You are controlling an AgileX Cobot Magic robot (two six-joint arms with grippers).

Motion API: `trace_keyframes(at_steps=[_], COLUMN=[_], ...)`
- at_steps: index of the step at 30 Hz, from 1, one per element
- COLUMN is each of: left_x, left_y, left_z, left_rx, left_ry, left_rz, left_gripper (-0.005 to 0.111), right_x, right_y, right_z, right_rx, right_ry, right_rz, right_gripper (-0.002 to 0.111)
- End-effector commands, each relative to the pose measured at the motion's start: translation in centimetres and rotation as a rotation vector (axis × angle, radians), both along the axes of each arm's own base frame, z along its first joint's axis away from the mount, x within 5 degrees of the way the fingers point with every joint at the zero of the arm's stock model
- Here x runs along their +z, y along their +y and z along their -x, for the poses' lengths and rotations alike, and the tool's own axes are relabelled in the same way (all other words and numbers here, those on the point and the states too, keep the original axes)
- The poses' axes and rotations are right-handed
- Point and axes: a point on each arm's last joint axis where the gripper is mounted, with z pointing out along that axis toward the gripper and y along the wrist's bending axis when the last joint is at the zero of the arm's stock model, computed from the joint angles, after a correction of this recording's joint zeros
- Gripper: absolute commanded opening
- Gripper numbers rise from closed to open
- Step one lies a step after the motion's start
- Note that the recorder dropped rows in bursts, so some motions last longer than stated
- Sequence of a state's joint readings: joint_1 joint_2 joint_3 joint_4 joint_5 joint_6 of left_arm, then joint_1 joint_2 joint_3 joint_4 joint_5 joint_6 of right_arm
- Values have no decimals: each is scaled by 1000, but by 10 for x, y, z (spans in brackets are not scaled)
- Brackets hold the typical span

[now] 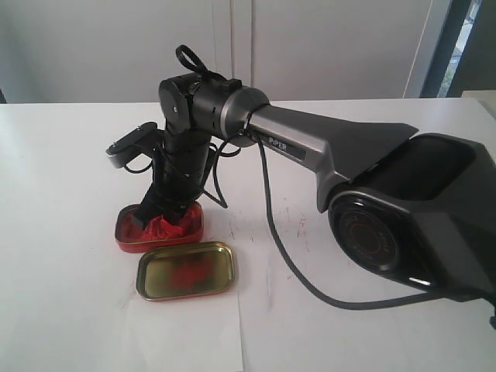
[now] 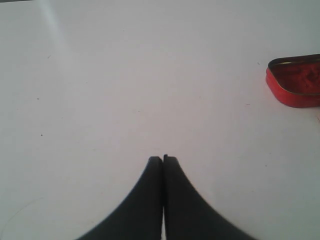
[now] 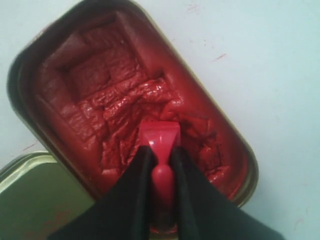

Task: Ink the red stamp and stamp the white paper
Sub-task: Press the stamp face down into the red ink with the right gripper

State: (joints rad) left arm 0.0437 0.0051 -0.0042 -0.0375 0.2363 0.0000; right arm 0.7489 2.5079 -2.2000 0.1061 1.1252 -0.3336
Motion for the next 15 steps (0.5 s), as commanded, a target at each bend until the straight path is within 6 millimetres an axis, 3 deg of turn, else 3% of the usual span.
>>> trace_keyframes(at_steps=[1, 5, 15], left_x=[-1, -1, -1], left_y=[0, 0, 0], left_z=[0, 0, 0], left_rx=[6, 6, 6], left_ry=[-5, -5, -5], left_rz=[12, 12, 12], left_gripper=[0, 0, 0], right_x=[-61, -53, 4], right_y=[-9, -9, -11], right_z=[7, 7, 2], right_rx=[15, 18, -10], right_ry=[131, 115, 2], right_rz=[133, 129, 78], right_gripper=[0, 0, 0])
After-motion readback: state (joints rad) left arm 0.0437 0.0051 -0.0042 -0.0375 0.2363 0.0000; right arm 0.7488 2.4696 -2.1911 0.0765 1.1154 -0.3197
